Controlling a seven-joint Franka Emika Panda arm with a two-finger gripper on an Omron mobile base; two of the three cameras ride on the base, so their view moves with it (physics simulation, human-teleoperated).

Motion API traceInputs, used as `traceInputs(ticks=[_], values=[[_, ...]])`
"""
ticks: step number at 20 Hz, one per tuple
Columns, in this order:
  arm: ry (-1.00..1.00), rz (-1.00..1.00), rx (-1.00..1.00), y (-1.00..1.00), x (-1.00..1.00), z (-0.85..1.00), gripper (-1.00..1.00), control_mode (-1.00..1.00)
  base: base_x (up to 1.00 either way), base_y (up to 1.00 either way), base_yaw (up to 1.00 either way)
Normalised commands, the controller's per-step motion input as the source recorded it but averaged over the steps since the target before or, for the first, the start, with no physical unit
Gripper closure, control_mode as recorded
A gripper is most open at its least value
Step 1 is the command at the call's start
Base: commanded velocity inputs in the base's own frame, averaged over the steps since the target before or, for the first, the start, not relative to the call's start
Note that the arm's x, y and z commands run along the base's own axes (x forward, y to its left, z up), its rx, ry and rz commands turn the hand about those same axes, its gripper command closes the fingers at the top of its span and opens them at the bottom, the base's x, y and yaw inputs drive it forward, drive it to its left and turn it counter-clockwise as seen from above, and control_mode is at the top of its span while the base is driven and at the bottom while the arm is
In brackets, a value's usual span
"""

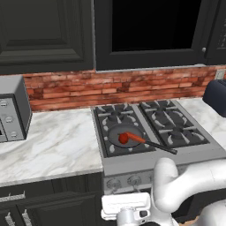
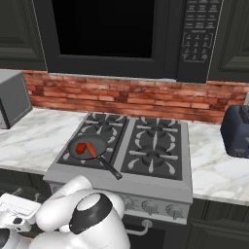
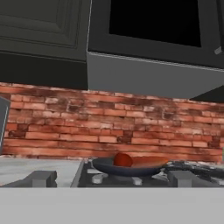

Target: Put the bell pepper and carrot in the pan. Then turn on the front left burner and set the heat to medium.

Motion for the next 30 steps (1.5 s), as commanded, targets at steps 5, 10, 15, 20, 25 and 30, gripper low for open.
traceInputs(ticks=[5, 10, 15, 20, 25, 30], values=[[0.0, 0.0, 0.0, -0.06, 0.0, -0.16, -1.0, -1.0, 0.0, 0.0, 0.0], [0.0, 0.0, 0.0, 0.07, 0.0, -0.16, -1.0, -1.0, 0.0, 0.0, 0.0], [0.03, 0.0, 0.0, 0.0, 0.01, -0.26, -1.0, -1.0, 0.0, 0.0, 0.0], [0.05, 0.0, -0.02, 0.0, 0.0, -0.32, -1.0, -1.0, 0.0, 0.0, 0.0], [0.06, 0.0, -0.02, 0.01, 0.0, -0.29, -1.0, -1.0, 0.0, 0.0, 0.0], [0.06, 0.0, 0.0, 0.0, 0.0, -0.3, -1.0, -1.0, 0.0, 0.0, 0.0]])
